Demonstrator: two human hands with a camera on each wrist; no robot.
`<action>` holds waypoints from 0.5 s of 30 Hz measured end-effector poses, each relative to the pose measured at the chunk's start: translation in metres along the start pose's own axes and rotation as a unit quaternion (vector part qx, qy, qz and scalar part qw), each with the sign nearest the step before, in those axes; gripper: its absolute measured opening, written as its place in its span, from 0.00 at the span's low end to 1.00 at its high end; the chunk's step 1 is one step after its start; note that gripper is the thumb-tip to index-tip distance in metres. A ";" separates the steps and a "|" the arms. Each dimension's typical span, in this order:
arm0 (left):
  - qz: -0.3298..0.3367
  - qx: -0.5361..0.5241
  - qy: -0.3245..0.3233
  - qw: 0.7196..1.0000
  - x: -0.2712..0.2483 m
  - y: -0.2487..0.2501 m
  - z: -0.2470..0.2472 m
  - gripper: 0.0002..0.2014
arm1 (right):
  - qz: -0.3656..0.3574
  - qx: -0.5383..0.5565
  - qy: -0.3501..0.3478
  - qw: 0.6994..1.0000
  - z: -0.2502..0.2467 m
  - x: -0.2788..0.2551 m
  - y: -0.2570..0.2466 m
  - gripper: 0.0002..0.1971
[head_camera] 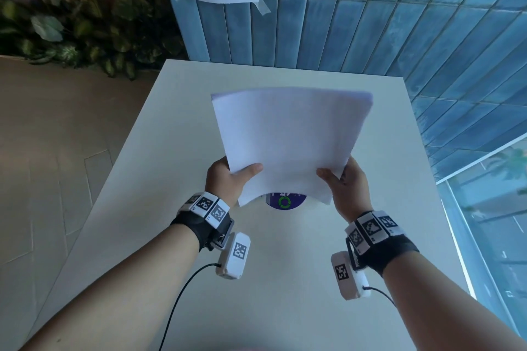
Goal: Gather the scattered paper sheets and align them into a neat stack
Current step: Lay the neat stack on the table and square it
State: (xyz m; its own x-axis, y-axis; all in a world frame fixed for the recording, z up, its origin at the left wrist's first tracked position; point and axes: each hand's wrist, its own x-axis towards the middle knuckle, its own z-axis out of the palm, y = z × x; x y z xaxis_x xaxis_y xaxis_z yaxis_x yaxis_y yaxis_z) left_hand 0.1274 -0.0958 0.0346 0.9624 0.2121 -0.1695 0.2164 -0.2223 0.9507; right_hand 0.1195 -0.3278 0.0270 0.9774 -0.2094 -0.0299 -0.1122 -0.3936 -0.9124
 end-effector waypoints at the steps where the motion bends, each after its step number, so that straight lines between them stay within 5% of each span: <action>1: 0.010 0.011 -0.002 1.000 0.001 0.002 -0.001 0.08 | -0.005 -0.011 0.002 1.000 -0.003 0.001 -0.004 0.08; 6: 0.039 0.094 -0.037 0.994 0.003 0.007 -0.006 0.09 | 0.000 -0.045 -0.011 0.999 -0.016 -0.001 -0.009 0.12; 15: -0.088 0.184 -0.066 0.977 0.014 -0.013 0.011 0.18 | 0.139 -0.082 -0.045 0.986 0.004 -0.002 0.014 0.08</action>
State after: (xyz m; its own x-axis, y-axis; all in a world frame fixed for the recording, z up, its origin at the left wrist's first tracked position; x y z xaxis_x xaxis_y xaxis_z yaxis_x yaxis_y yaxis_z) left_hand 0.1394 -0.0999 0.0170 0.9125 0.1595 -0.3766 0.4014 -0.5256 0.7501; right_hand 0.1170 -0.3296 0.0122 0.9162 -0.2522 -0.3113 -0.3974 -0.4731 -0.7863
